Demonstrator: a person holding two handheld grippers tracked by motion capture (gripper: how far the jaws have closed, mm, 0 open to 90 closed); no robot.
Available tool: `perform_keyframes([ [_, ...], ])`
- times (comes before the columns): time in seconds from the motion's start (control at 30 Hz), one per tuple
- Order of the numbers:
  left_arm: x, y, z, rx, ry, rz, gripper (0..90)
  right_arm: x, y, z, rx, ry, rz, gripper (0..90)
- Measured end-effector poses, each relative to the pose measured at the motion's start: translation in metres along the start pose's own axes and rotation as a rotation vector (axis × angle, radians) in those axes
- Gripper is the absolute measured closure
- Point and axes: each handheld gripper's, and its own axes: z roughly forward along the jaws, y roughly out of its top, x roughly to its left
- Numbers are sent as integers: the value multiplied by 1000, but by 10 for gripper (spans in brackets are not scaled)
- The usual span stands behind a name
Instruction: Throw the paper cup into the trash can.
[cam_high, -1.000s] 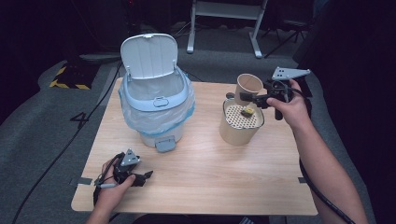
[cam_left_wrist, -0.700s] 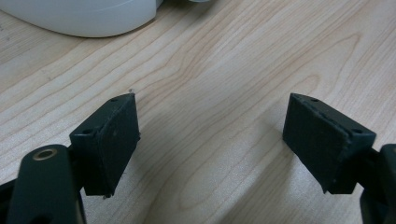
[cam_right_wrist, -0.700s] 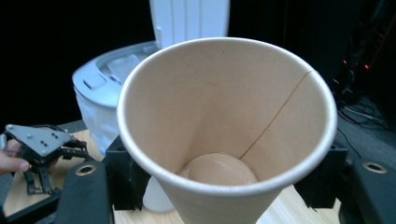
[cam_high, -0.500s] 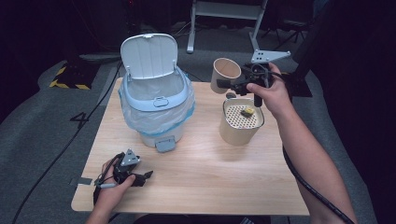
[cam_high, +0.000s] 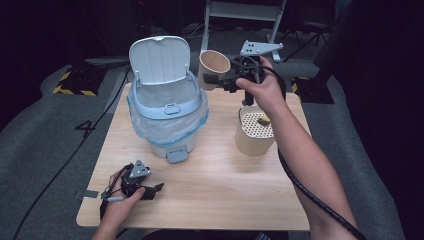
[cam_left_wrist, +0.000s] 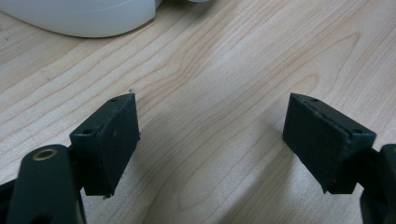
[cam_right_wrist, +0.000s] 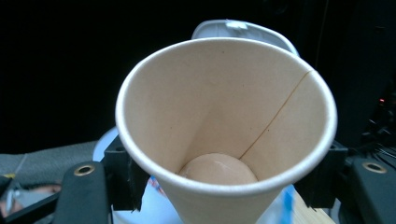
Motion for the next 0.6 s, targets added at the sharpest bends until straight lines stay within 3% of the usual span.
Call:
perform_keyframes([
  [0.3, 0, 0, 0, -1, -3, -5, 191, 6, 8, 34, 1, 25, -13, 317],
  [0.6, -1, 0, 0, 0, -5, -4, 191, 12, 3, 61, 15, 34, 7, 318],
])
